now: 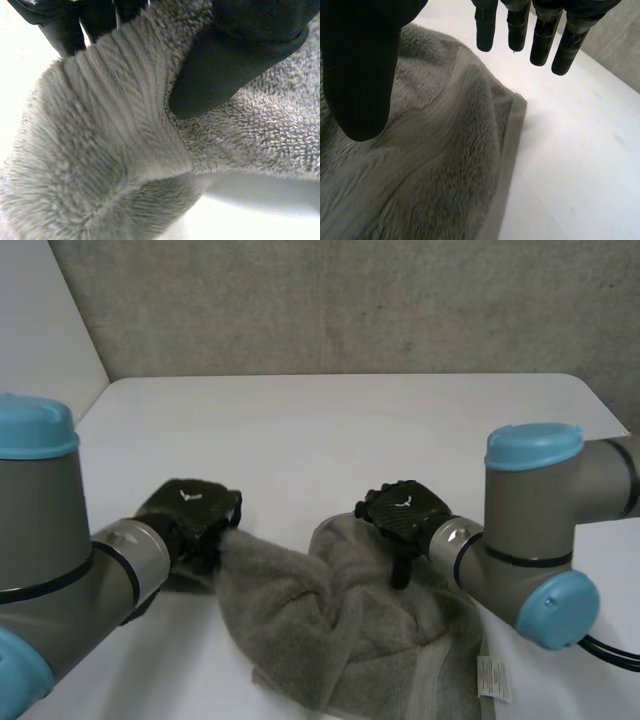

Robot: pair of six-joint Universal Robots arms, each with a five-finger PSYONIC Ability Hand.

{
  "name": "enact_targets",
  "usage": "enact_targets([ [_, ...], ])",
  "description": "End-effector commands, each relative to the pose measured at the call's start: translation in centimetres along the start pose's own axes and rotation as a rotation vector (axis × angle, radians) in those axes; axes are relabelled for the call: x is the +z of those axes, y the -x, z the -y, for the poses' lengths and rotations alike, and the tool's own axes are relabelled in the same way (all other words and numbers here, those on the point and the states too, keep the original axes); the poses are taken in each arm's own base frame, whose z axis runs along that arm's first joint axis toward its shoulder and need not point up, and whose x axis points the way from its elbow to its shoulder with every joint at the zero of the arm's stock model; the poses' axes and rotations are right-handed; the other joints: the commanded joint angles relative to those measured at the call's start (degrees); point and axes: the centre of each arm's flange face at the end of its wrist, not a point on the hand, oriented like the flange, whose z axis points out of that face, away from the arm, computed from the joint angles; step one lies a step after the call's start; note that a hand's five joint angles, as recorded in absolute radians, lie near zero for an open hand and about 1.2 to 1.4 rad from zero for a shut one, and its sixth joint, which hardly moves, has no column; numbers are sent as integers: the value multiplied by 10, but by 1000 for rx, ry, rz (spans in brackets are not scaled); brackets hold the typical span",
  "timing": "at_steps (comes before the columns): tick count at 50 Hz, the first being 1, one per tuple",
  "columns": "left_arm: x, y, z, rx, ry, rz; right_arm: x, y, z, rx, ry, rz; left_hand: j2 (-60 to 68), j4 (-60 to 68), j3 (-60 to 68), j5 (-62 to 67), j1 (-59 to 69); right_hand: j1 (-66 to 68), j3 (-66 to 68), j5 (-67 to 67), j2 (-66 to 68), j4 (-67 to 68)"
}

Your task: Fold the towel.

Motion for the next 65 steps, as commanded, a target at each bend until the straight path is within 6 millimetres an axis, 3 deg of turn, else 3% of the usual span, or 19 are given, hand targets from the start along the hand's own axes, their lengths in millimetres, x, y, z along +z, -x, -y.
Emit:
enact_targets([
  [1, -7, 1, 8, 0, -36, 6, 19, 14, -18, 23, 17, 29, 105, 105, 107, 115, 130, 126, 128, 114, 114, 117],
  [3, -7, 4, 16, -3, -64, 16, 27, 14, -19, 15, 15, 19, 105, 105, 107, 115, 130, 488, 489, 475, 476, 478],
  [4, -7, 4, 16, -3, -64, 16, 27, 14, -19, 15, 15, 19, 105, 105, 107, 115, 130, 490, 491, 477, 478, 480],
  [5, -6, 7, 22, -8, -88, 26, 29, 11, -14, 13, -6, 8, 105, 105, 107, 115, 130, 674, 675, 661, 662, 664],
  [9, -4, 14, 38, -21, -151, 48, 31, -1, 10, -4, -97, -34, 105, 105, 107, 115, 130, 676, 677, 663, 664, 666],
  [13, 0, 44, 97, -56, -408, 146, 7, -42, 100, -51, -442, -221, 105, 105, 107, 115, 130, 676, 677, 663, 664, 666],
  [14, 0, 44, 97, -56, -409, 146, 6, -42, 100, -51, -443, -221, 105, 105, 107, 115, 130, 676, 677, 663, 664, 666],
  [16, 0, 55, 114, -65, -497, 181, -19, -69, 145, -53, -660, -381, 105, 105, 107, 115, 130, 676, 677, 663, 664, 666],
  [18, 1, 73, 142, -80, -685, 242, -36, -83, 166, -45, -773, -466, 105, 105, 107, 115, 130, 676, 677, 663, 664, 666],
  [21, 1, 79, 153, -83, -779, 265, -60, -99, 186, -27, -925, -564, 105, 105, 107, 115, 130, 676, 677, 663, 664, 666],
  [26, 10, 85, 155, -80, -924, 315, -58, -89, 166, -33, -861, -524, 105, 105, 107, 115, 130, 676, 677, 663, 664, 666],
  [34, 44, 68, 70, -92, -638, 263, -36, -50, 79, -36, -433, -311, 105, 105, 107, 115, 130, 676, 677, 663, 664, 666],
  [36, 58, 52, 20, -99, -458, 215, -33, -42, 57, -46, -329, -265, 105, 105, 107, 115, 130, 676, 677, 663, 664, 666],
  [38, 61, 43, -1, -95, -374, 193, -31, -31, 19, -73, -147, -191, 105, 105, 107, 115, 130, 676, 677, 663, 664, 666],
  [44, 48, 24, -62, -59, -40, 128, -42, -20, -13, -106, 68, -102, 8, 8, 10, 18, 33, 676, 677, 663, 664, 666],
  [47, 34, 17, -76, -64, 86, 90, -54, -21, -23, -101, 171, -64, -61, -61, -58, -51, -36, 676, 677, 663, 664, 666],
  [57, -3, 5, -70, -57, 183, 29, -70, -39, -19, -78, 215, -69, -312, -312, -310, -302, -287, 634, 636, 622, 622, 625],
  [59, -6, 6, -63, -56, 156, 33, -73, -46, -14, -59, 190, -92, -319, -318, -316, -309, -293, 273, 274, 260, 261, 263],
  [65, -10, 17, -30, -55, 21, 71, -74, -60, -3, -1, 92, -172, -371, -370, -368, -361, -345, 175, 177, 163, 163, 166],
])
